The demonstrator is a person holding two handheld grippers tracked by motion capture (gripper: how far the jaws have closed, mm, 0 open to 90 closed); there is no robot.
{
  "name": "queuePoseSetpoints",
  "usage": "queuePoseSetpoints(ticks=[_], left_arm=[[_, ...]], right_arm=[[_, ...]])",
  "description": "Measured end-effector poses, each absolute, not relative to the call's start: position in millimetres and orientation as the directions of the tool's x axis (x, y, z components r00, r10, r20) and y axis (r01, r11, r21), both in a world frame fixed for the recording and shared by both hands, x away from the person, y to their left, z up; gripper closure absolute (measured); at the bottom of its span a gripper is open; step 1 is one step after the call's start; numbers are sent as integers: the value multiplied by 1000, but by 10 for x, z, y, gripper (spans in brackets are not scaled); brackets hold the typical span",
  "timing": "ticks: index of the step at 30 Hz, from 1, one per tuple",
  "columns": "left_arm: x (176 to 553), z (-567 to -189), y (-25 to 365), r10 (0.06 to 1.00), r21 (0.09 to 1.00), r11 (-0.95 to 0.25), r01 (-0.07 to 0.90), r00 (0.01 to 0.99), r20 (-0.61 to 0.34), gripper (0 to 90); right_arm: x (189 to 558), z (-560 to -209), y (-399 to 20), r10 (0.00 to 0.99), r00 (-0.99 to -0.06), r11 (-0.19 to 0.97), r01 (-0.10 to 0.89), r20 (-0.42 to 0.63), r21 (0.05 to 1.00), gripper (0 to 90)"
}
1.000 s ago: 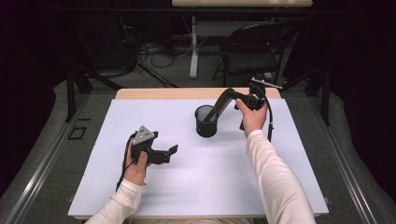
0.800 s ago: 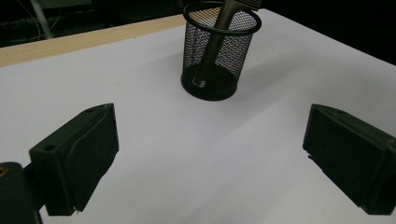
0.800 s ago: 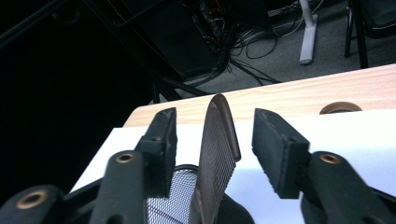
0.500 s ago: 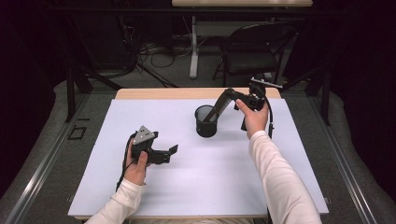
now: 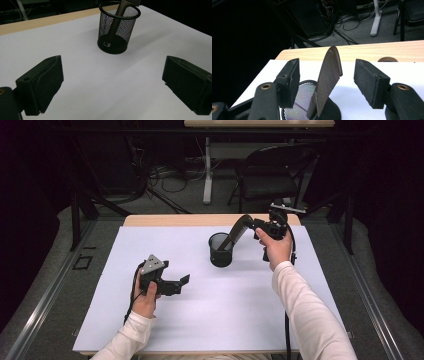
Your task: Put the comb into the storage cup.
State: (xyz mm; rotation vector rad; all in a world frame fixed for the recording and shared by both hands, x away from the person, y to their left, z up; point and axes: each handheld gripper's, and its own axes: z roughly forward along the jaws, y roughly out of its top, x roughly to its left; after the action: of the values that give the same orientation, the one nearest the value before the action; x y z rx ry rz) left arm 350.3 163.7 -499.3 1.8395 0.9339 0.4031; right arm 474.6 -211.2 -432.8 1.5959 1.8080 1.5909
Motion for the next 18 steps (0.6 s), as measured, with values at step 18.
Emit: queuePoseSetpoints(ticks=[18], left_arm=[[3518, -4966, 1689, 741, 876, -208, 434, 655, -148, 38]], right_arm=[[4597, -4202, -2134, 882, -356, -88, 521, 310, 849, 159]])
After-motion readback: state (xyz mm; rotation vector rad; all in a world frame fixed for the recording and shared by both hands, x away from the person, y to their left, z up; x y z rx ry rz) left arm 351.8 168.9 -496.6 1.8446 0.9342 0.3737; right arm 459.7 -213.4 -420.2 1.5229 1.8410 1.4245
